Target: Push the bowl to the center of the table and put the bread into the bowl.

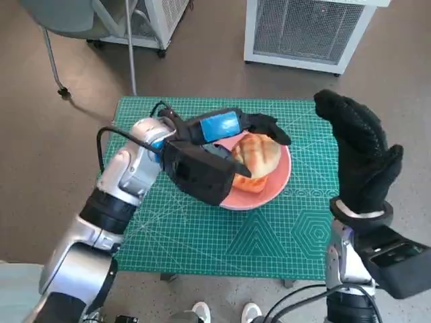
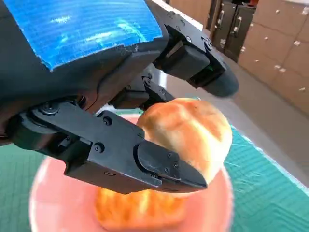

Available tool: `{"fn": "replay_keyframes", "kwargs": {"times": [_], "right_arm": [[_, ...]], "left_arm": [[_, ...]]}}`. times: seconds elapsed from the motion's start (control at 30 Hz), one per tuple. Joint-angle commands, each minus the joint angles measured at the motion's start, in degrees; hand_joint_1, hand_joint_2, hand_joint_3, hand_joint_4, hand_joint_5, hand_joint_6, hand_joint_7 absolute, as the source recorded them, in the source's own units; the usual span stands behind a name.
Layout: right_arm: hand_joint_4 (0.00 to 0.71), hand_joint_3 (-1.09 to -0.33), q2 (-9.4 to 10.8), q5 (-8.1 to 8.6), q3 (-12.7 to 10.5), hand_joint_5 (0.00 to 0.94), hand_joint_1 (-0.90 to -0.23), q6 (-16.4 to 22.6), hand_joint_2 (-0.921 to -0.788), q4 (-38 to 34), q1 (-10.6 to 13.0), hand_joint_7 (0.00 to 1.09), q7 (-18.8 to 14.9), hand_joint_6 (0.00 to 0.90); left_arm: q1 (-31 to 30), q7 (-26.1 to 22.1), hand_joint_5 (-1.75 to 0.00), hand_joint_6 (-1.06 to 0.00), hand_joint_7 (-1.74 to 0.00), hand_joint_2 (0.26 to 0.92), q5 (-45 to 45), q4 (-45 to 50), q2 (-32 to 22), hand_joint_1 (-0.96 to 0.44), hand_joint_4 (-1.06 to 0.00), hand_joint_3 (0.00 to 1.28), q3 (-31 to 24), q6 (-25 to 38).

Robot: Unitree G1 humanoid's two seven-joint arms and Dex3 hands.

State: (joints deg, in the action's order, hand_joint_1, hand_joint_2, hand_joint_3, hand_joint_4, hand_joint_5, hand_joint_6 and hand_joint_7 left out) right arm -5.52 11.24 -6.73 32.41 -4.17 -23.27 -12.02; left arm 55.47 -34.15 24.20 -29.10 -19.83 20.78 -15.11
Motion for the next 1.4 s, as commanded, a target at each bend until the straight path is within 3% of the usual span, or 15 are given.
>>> {"fn": "replay_keyframes", "kwargs": {"times": [0.03,0.2,0.33,0.53,0.83,1.4], "right_arm": [[0.364,-0.633,0.5,0.05,-0.1,0.036,-0.461,-0.8,-0.921,-0.7,-0.2,0.74,0.8,-0.001],[0.363,-0.632,0.6,0.07,0.0,0.035,-0.461,-1.0,-0.921,-0.8,-0.8,0.74,1.0,0.001],[0.359,-0.634,0.6,0.03,0.0,0.033,-0.459,-1.1,-0.921,-1.0,-1.4,0.75,1.1,0.002],[0.357,-0.636,0.4,-0.29,0.0,0.032,-0.46,-1.5,-0.921,-1.2,-2.5,0.77,1.4,0.0],[0.353,-0.639,-0.1,-1.02,0.0,0.03,-0.471,-2.2,-0.921,-1.0,-4.1,0.77,1.7,-0.001],[0.354,-0.642,-0.9,-2.28,0.0,0.032,-0.459,-4.3,-0.921,0.3,-6.9,0.76,2.7,-0.001]], "left_arm": [[-2.2,-2.1,-0.01,-0.4,-0.08,0.829,-6.7,2.0,0.1,-0.14,-0.27,0.07,-3.9,0.8],[-4.4,-2.1,0.0,-0.4,-0.07,0.847,-12.2,3.9,0.3,-0.17,-0.26,0.07,-7.3,0.5],[-6.5,0.3,-0.02,-0.42,-0.08,0.863,-16.7,3.4,1.1,-0.17,-0.29,0.06,-11.0,-3.9],[-10.1,8.4,-0.03,-0.46,-0.09,0.884,-22.8,1.9,5.0,-0.19,-0.34,0.06,-17.8,-13.5],[-14.4,16.6,-0.03,-0.43,-0.09,0.919,-28.0,0.3,10.0,-0.29,-0.37,0.13,-23.5,-17.7],[-21.2,15.0,0.0,-0.38,-0.04,0.921,-37.9,8.5,14.9,-0.39,-0.32,0.23,-25.4,-13.9]]}}
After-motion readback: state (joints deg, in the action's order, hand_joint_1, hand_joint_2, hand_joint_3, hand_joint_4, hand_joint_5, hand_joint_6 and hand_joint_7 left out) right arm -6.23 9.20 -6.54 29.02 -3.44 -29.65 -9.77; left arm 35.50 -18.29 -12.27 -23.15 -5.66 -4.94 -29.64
